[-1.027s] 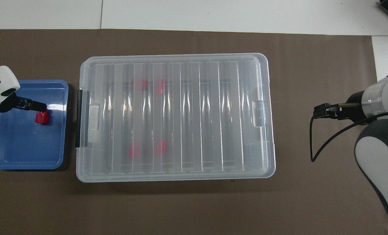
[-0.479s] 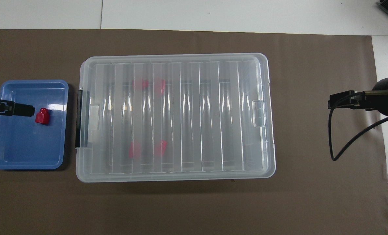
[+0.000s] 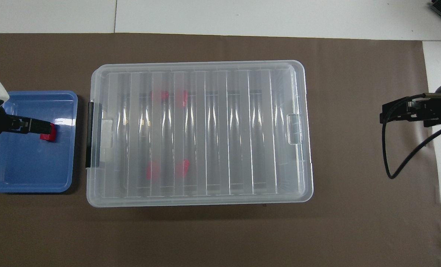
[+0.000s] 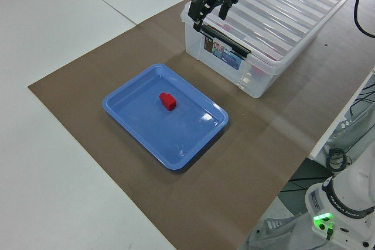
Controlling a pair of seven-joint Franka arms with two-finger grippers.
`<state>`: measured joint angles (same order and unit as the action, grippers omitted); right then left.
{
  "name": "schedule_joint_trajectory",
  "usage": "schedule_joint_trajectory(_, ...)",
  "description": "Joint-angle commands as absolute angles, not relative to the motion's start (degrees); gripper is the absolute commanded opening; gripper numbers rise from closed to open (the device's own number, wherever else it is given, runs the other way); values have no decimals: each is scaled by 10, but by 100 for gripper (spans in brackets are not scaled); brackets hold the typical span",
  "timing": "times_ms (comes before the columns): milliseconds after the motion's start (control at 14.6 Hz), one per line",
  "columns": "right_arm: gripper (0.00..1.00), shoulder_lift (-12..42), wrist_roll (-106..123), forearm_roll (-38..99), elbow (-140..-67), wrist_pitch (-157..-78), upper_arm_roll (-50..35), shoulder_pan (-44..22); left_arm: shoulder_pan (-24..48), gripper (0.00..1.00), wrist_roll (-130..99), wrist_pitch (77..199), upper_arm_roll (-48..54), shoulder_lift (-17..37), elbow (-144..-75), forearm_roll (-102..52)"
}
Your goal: Place red block in blue tray from box
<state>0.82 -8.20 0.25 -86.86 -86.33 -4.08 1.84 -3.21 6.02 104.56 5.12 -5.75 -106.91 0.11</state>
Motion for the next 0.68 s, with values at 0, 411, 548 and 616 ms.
schedule_joint_trajectory(0,100,-1,-112,-8,-872,-848,-46,23,-11,100,-8,1027,52,-60,-1070,-5)
schedule_joint_trajectory(411,100,1,-113,-10,-865,-853,-42,26,66,100,-9,911,-18,12,-939,-5)
schedule_joint_trajectory(548,100,1,-112,-10,-864,-853,-41,26,78,100,-10,868,-31,20,-903,-4)
schedule_joint_trajectory(616,100,1,-112,-10,-864,-853,-41,26,78,100,-10,872,-32,13,-914,-4)
